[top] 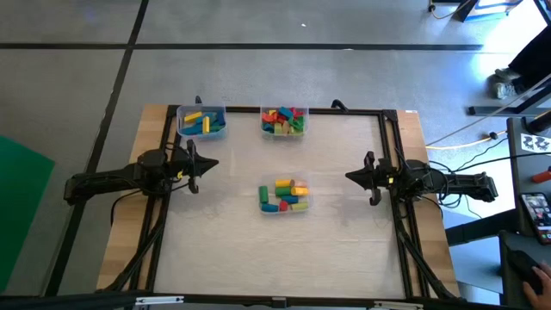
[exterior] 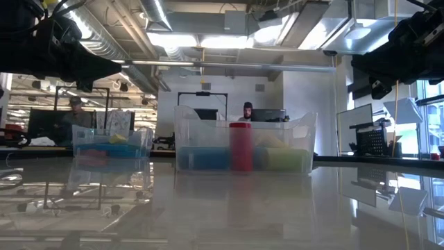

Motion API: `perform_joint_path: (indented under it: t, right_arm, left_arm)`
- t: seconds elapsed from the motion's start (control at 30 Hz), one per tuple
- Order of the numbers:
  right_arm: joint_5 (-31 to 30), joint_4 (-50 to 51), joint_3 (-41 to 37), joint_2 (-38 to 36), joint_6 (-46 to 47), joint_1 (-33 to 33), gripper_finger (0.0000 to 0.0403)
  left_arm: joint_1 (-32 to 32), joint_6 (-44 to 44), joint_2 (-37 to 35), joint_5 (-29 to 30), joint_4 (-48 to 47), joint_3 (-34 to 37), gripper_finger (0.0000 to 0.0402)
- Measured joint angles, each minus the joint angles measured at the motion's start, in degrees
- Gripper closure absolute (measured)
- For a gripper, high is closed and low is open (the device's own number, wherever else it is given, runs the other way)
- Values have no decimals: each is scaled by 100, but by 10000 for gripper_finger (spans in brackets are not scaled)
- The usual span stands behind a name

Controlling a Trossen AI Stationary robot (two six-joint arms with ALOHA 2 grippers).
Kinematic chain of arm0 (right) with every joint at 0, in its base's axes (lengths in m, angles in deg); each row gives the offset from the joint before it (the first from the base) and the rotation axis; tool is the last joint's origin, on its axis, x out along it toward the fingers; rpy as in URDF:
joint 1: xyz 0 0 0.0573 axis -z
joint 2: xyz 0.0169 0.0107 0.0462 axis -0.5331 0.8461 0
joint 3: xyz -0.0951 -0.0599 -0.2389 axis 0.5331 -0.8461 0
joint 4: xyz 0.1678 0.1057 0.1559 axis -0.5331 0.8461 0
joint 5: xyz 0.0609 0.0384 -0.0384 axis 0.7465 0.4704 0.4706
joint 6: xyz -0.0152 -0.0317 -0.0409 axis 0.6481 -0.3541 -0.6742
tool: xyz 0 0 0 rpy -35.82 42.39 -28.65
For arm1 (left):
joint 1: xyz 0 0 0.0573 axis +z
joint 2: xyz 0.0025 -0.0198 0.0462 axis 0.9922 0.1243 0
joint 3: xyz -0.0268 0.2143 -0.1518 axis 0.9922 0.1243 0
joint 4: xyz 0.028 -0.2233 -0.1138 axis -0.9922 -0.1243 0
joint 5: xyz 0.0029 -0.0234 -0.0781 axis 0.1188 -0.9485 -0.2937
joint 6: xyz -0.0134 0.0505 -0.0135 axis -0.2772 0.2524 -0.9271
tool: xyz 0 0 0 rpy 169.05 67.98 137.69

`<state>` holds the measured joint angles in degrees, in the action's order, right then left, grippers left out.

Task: Sort blocks by size
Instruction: Return to Home Position

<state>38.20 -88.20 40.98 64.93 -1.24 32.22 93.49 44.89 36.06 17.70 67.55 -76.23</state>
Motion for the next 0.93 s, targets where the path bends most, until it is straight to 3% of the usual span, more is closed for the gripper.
perform_joint_path:
  t: [0.93]
  right_arm:
    - [2, 13, 0, 1, 0, 0, 393]
  left_arm:
    - [0, 0, -1, -2, 0, 0, 400]
